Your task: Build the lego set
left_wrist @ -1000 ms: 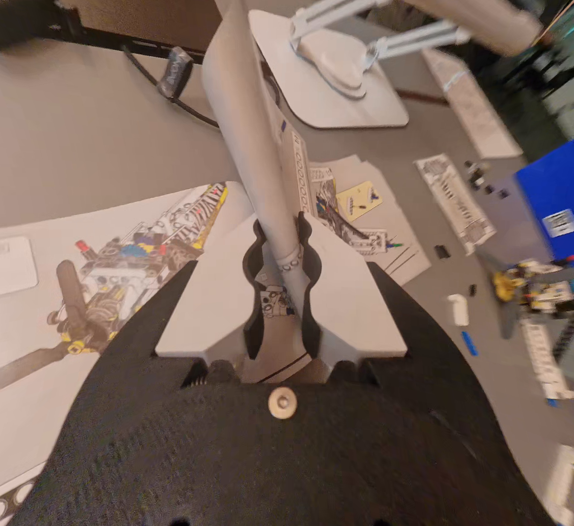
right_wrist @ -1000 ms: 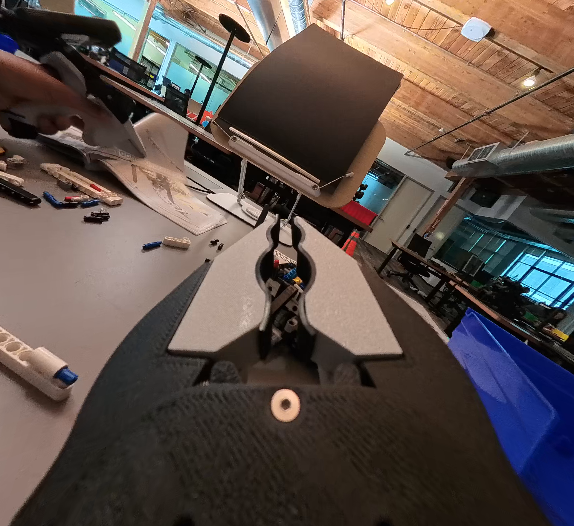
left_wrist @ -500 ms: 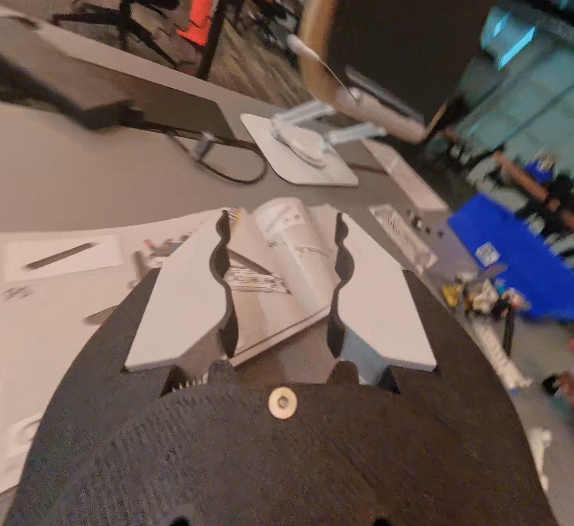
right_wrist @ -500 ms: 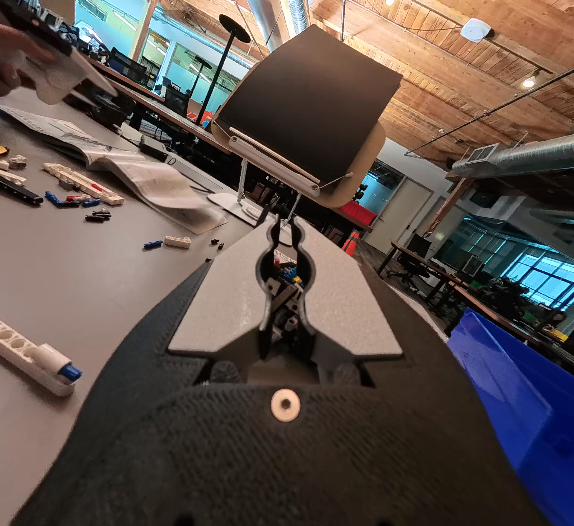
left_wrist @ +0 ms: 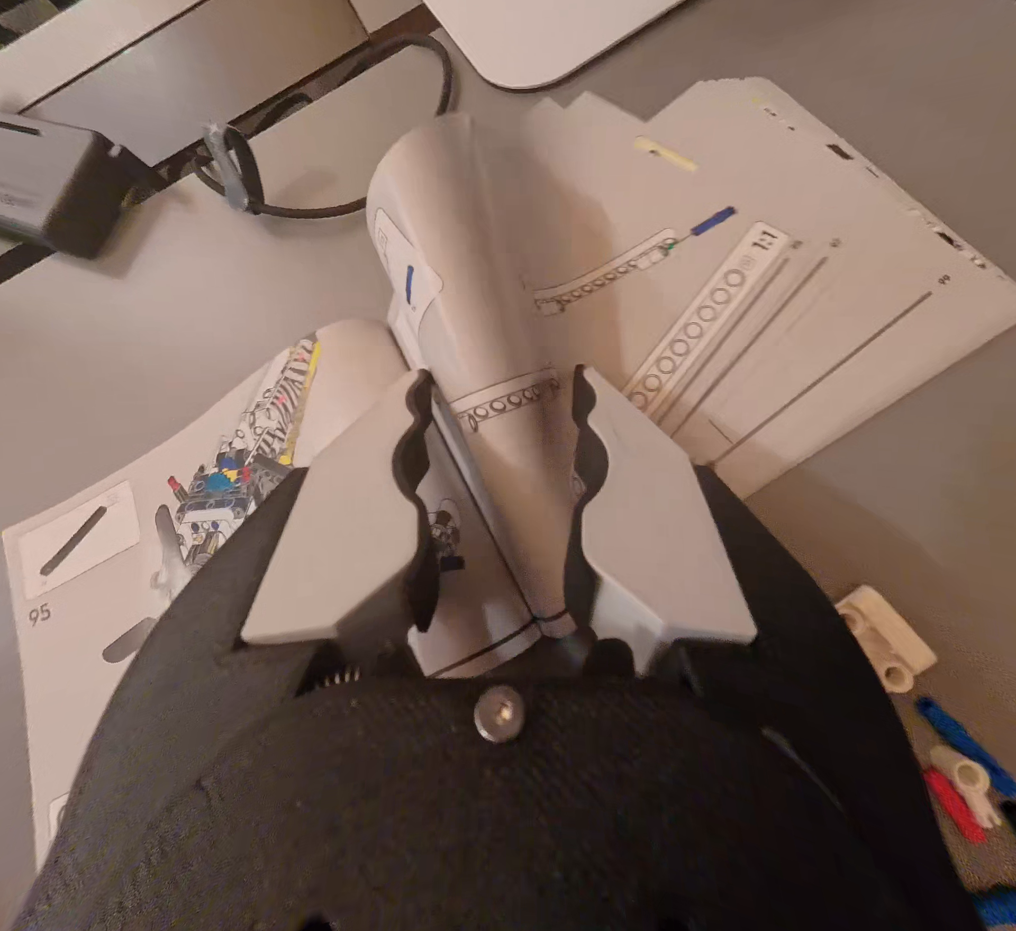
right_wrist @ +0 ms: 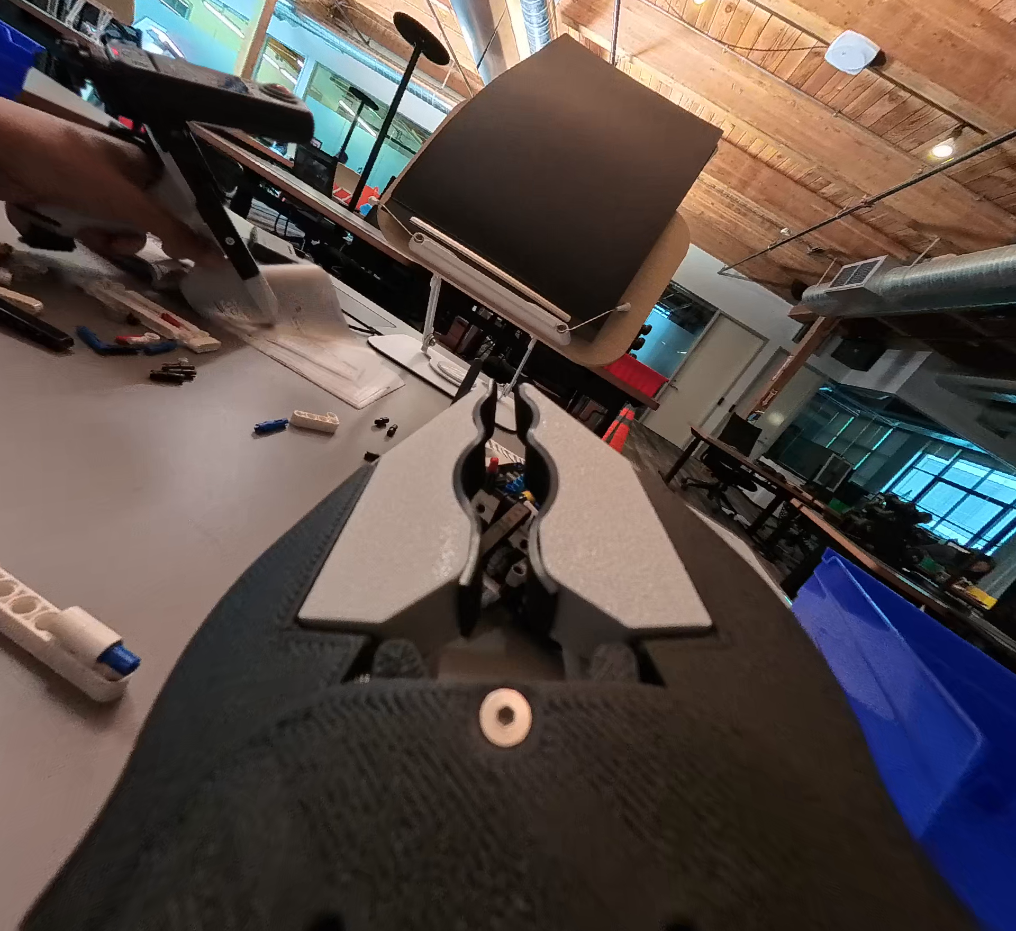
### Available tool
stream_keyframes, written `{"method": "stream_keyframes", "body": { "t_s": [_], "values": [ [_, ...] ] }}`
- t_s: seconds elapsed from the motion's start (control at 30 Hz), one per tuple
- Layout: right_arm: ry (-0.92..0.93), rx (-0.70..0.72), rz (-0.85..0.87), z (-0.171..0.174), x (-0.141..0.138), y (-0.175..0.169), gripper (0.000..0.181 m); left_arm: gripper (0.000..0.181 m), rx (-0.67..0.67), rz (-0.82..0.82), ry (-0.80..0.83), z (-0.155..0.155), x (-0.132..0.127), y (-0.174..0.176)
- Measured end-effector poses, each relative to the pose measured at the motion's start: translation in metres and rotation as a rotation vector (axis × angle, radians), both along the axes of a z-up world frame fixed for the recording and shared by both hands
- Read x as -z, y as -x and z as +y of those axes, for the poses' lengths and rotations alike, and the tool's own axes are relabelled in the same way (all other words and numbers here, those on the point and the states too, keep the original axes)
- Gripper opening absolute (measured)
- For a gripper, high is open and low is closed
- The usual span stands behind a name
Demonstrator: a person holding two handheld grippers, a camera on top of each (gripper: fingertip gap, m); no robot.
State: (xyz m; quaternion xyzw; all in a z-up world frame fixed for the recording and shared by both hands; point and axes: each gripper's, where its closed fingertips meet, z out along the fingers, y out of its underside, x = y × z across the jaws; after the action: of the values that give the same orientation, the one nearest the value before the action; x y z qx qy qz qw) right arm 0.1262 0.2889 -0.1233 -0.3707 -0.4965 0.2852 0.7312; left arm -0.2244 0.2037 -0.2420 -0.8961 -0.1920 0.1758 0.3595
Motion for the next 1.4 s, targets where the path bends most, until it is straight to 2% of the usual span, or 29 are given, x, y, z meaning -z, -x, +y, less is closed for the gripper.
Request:
{"method": "stream_keyframes", "body": {
  "t_s": [0.03, 0.13, 0.23, 0.37, 0.47, 0.6, 0.77, 0.9, 1.0, 1.13, 1.27, 1.33, 1.4],
  "values": [
    [-0.001, -0.001, -0.001, 0.000, 0.000, 0.000, 0.005, 0.047, -0.003, -0.014, -0.021, -0.001, -0.001, 0.002],
    [-0.007, -0.004, -0.006, -0.002, 0.001, 0.000, 0.004, 0.029, -0.026, -0.135, -0.151, -0.004, -0.011, 0.008],
    [-0.006, -0.006, -0.003, -0.002, 0.000, 0.000, 0.004, 0.013, -0.072, -0.355, -0.386, -0.010, -0.024, 0.018],
    [-0.004, -0.008, -0.004, -0.003, 0.000, 0.000, 0.004, 0.006, -0.111, -0.676, -0.637, -0.024, -0.028, 0.029],
    [-0.011, -0.009, -0.010, -0.004, 0.001, 0.001, 0.004, 0.010, -0.089, -0.827, -0.749, -0.030, -0.033, 0.029],
    [-0.016, -0.009, -0.014, -0.004, 0.002, 0.002, 0.004, 0.022, -0.021, -0.867, -0.803, -0.031, -0.045, 0.024],
    [-0.019, -0.011, -0.014, -0.005, 0.002, 0.002, 0.004, 0.004, -0.017, -0.846, -0.790, -0.031, -0.044, 0.023],
    [-0.040, -0.006, 0.004, -0.008, -0.003, 0.001, 0.004, 0.004, -0.009, -0.885, -0.810, -0.031, -0.044, 0.022],
    [0.011, -0.038, 0.023, -0.020, -0.017, 0.007, 0.004, 0.002, -0.009, -0.938, -0.849, -0.033, -0.044, 0.023],
    [0.217, -0.279, -0.032, -0.060, -0.046, 0.048, 0.015, 0.001, 0.004, -1.024, -0.895, -0.034, -0.046, 0.023],
    [0.318, -0.395, -0.129, -0.076, -0.068, 0.113, 0.035, 0.000, 0.007, -1.015, -0.886, -0.034, -0.045, 0.023],
    [0.401, -0.477, -0.165, -0.080, -0.068, 0.153, 0.042, 0.000, 0.008, -1.014, -0.891, -0.034, -0.045, 0.024],
    [0.567, -0.584, -0.237, -0.081, -0.059, 0.196, 0.051, 0.000, 0.010, -1.015, -0.893, -0.034, -0.045, 0.023]
  ]
}}
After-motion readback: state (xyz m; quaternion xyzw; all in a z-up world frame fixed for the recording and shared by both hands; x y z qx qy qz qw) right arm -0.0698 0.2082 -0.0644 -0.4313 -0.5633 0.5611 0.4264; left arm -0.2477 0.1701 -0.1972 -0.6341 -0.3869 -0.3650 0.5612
